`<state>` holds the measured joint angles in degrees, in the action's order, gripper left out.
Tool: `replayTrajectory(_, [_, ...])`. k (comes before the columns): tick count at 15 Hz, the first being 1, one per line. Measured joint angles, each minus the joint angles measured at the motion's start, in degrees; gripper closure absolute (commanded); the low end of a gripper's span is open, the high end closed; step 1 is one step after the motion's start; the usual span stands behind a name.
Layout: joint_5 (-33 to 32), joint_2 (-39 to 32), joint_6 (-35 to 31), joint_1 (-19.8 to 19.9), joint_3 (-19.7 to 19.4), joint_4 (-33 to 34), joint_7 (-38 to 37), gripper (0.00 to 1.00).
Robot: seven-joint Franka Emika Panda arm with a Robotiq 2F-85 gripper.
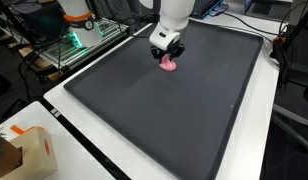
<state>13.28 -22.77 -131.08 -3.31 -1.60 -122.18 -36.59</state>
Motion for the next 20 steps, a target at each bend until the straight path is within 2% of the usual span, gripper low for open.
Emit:
replayTrajectory(2, [0.57, 0.00, 0.66, 0.00, 0.11, 0.03, 0.04, 0.04])
replayTrajectory(3, [0.96, 0.00, 1.09, 0.00, 0.17, 0.10, 0.06, 0.00])
replayTrajectory(10, [5.12, 0.00, 7.18, 1.11, 0.18, 3.25, 0.34, 0.00])
replayTrajectory(20, [16.21, -2.45, 10.90, 8.43, -1.14, 7.42, 5.01, 0.00])
